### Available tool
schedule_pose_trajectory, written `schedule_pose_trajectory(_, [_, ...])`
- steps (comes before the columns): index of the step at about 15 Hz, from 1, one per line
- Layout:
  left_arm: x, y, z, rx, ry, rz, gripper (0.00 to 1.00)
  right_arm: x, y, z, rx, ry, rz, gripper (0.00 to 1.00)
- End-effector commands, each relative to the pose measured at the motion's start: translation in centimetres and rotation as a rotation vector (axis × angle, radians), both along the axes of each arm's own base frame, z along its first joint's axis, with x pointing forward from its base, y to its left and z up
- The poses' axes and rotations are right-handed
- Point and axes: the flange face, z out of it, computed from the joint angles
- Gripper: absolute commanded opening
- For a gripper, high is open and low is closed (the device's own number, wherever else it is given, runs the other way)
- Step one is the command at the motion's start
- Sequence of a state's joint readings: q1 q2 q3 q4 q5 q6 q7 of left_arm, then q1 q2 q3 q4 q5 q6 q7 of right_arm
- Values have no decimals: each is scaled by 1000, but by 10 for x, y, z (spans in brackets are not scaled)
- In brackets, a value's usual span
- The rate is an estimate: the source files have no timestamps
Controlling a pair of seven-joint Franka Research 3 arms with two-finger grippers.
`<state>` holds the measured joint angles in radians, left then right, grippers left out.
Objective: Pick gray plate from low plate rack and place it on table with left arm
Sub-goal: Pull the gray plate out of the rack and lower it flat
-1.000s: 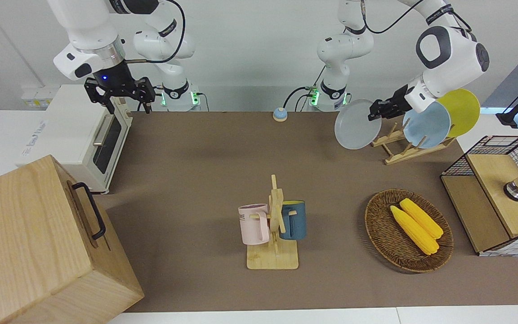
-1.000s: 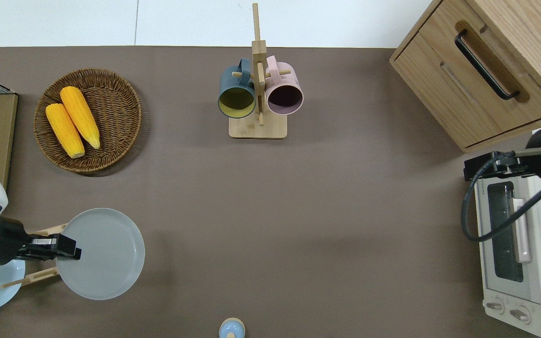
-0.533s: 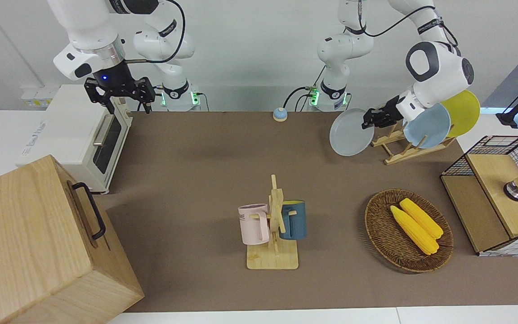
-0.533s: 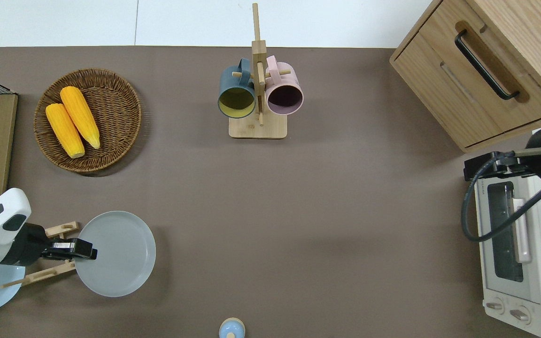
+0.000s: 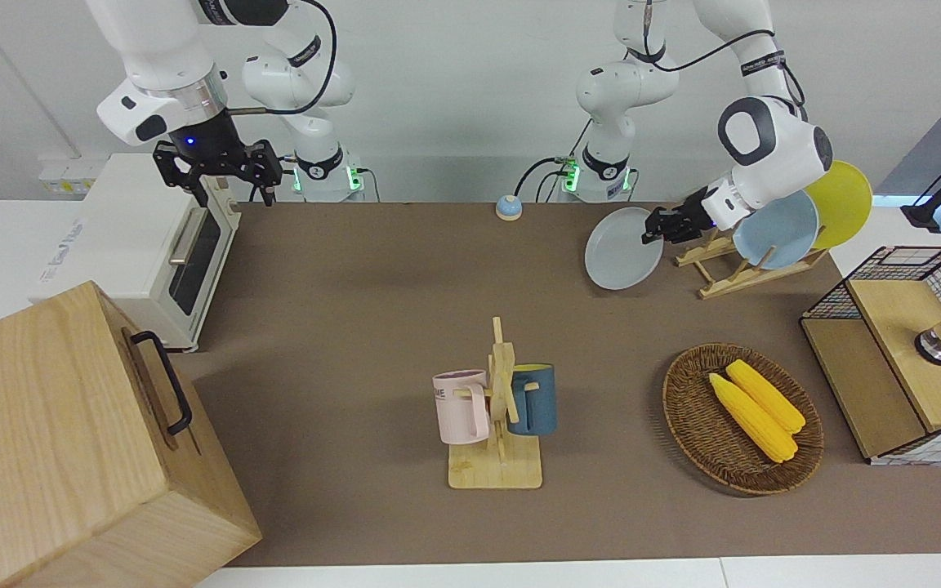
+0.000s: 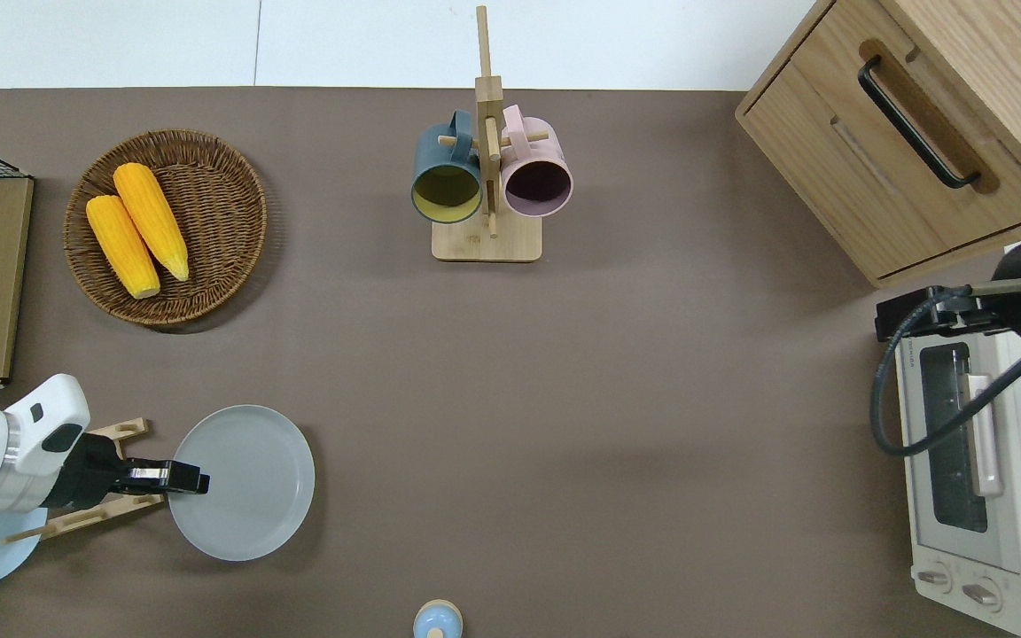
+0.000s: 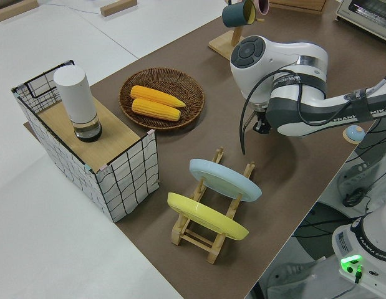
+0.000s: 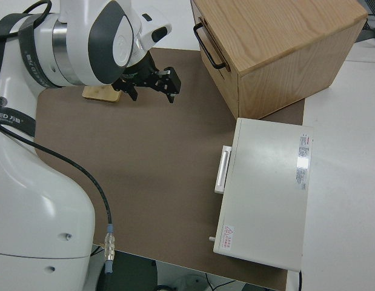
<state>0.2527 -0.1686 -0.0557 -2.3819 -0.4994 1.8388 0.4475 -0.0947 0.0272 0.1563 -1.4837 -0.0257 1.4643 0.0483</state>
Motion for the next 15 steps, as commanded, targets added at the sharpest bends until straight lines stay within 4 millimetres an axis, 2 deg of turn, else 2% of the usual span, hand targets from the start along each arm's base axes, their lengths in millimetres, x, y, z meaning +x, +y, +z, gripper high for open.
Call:
schedule_pose_trajectory(1, [-3,-3,-12,-29,-26,3,0,0,1,3,3,-5,-3,983])
schedule_pose_trajectory(7, [1,-8,-18,-25,-30,3,0,0,1,3,3,-5,-3,983])
schedule_pose_trajectory(9, [3,-9,-28,-23,-18,-1,0,0,1,2,3,-4,-3,983])
schedule_pose_trajectory(11, [4,-16,-29,-19,-22,-15,10,0,1,3,3,-5,-3,983])
schedule_pose_trajectory(13, [5,-18,-29,-19,-23,-19,103,0,1,3,3,-5,-3,983])
schedule_pose_trajectory(15, [6,-18,-28,-14,-25,-24,268,0,1,3,3,-5,-3,983])
